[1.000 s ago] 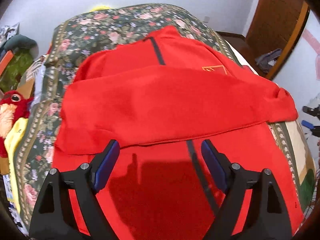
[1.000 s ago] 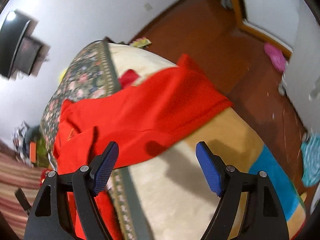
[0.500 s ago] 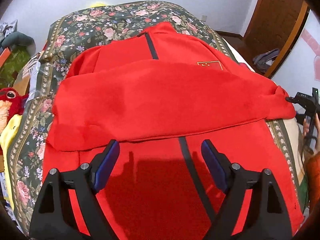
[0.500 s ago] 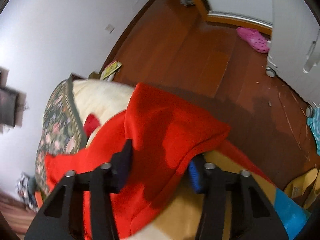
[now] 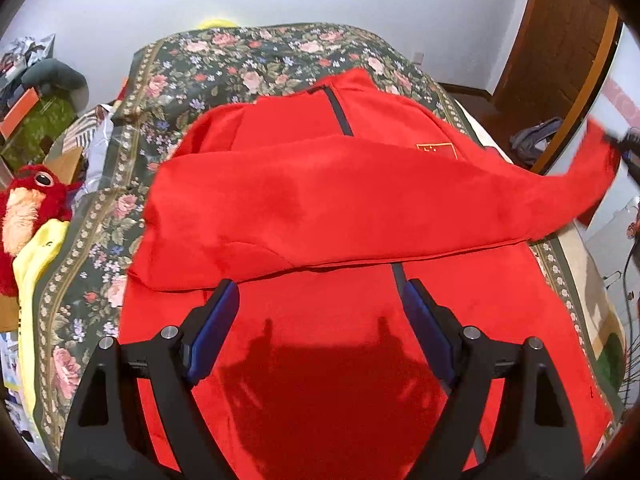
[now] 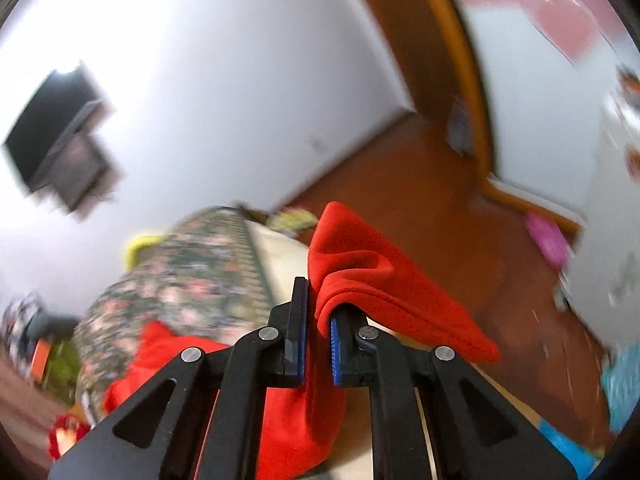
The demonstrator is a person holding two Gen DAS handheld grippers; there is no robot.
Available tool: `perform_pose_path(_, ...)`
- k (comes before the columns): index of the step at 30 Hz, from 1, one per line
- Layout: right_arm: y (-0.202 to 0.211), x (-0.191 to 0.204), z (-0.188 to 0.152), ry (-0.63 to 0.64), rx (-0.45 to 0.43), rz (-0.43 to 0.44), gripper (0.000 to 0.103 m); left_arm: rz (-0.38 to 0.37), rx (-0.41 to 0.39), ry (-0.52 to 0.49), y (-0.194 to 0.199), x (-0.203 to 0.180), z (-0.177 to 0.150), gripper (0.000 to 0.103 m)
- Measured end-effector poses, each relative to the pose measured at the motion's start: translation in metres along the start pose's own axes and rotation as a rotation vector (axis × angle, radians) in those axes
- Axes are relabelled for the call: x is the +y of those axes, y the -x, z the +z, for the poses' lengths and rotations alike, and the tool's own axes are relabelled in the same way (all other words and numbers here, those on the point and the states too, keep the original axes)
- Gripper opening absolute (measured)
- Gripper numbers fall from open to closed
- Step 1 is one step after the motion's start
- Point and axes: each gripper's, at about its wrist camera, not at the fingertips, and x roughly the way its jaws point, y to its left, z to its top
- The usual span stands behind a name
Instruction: Fold large clothes
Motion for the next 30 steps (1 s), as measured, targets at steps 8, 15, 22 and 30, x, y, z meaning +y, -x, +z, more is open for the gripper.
perform_pose_path(8, 0.024, 0.124, -0.020, 0.260, 0.098, 0.270, 0.008, -0.004, -0.049, -0.015, 0.028, 0.014, -0.008, 0.083)
perform_pose_path(15, -0.028, 0.168, -0.082, 0.302, 0.398, 0.344, 0.008, -0.013, -0.050, 0.019, 0.038, 0.035, -0.020, 0.083)
perform_pose_path(22, -0.079, 0.189, -0.168, 0.296, 0.804, 0.314, 0.009, -0.006, -0.029, 0.031, 0.040, 0.046, -0.029, 0.083)
perform_pose_path(30, -0.065, 0.186, -0.213, 0.489, 1.021, 0.312, 0.050, -0.002, -0.018, 0.011, 0.039, 0.033, -0.022, 0.083)
